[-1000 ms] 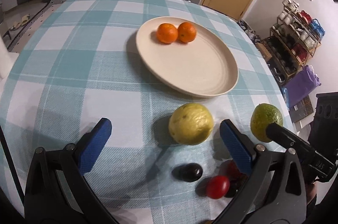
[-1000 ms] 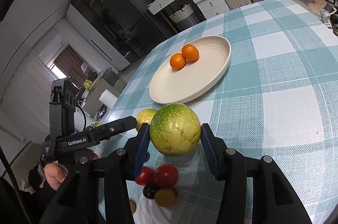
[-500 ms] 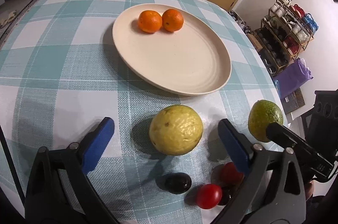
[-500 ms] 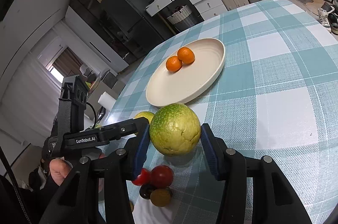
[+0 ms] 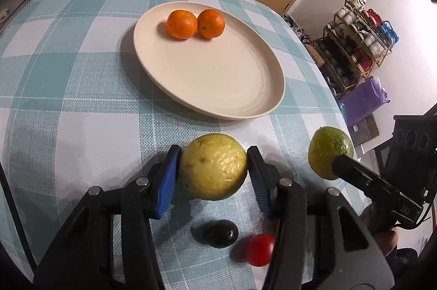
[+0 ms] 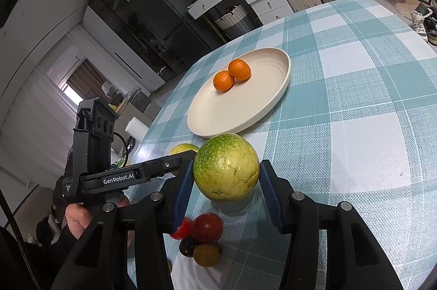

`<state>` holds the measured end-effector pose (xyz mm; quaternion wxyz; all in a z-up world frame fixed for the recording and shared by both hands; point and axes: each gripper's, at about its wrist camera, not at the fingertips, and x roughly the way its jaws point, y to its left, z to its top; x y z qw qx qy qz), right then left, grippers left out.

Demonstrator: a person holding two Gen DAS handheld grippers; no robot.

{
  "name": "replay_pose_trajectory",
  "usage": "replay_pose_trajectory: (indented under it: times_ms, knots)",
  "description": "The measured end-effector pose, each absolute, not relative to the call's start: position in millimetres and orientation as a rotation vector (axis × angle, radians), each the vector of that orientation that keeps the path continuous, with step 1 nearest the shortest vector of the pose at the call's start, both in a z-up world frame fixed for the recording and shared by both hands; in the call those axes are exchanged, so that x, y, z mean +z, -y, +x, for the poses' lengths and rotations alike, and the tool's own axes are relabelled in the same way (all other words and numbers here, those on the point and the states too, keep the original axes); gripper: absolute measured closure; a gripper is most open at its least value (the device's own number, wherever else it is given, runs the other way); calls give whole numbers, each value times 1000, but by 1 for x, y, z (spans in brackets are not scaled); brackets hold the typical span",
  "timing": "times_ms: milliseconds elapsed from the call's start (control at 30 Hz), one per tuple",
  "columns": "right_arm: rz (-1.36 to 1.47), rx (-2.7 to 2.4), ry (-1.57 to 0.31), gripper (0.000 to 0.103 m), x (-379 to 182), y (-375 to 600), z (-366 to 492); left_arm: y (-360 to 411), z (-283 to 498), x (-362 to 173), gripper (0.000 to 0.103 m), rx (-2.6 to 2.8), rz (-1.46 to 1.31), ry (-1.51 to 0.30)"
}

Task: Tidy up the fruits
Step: 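Grasp the green-speckled lime with the right tool while the left tool grasps the yellow lemon, then carry the lemon and lime to the plate and open both tools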

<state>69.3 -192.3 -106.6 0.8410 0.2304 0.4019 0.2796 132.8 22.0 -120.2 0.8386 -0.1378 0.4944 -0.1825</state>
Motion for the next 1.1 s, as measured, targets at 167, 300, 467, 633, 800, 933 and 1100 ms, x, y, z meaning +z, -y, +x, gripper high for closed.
replay_pose_trajectory:
  times_ms: [167,300,467,633,800,933,1100]
  knots:
    - [480,593,-844,53,-104,193,69,-23,126,-112,57,-393,-286,-1028]
    - [479,599,-833,53,-100,192,72,-26,123,-101,57,-406,-289,-1010]
    - [459,604,-803,53,-93,189,79,-30,123,-85,56,-437,-312,-1000]
    - [464,618,-797,53,-91,185,90,-31,136,-70,56,-440,-295,-983]
    - [415,603,-785,53,-83,181,105,-28,161,-61,56,-416,-244,-971]
    - [363,588,-782,53,-79,177,123,-25,183,-63,56,-400,-244,-974]
    - [355,579,-803,53,-84,175,151,-20,210,-73,56,-398,-263,-986]
